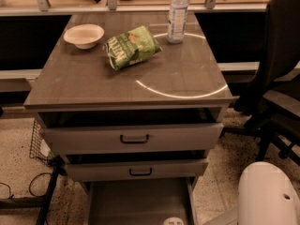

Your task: Close bottom drawer

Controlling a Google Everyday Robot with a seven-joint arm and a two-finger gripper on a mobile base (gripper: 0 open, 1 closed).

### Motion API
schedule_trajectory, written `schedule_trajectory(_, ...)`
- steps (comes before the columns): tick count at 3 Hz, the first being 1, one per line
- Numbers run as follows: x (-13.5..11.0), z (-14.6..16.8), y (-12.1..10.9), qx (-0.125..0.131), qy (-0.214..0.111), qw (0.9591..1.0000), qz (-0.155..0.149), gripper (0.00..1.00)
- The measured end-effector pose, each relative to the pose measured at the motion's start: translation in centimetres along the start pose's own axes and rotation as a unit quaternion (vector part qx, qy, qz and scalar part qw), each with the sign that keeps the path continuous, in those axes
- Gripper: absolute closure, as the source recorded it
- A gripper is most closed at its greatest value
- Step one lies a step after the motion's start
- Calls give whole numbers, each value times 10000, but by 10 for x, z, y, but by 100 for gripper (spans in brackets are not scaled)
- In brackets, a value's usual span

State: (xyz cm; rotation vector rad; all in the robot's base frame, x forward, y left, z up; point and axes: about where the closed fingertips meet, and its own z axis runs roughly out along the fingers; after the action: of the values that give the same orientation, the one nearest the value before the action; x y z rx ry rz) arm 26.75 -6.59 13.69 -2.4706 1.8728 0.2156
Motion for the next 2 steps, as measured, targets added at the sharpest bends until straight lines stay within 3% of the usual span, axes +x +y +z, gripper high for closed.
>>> schedule_trajectory(1,0,1,-11,34,57,10000,-19,100)
schedule_trajectory(2,11,4,-50,197,198,9996,-26,100)
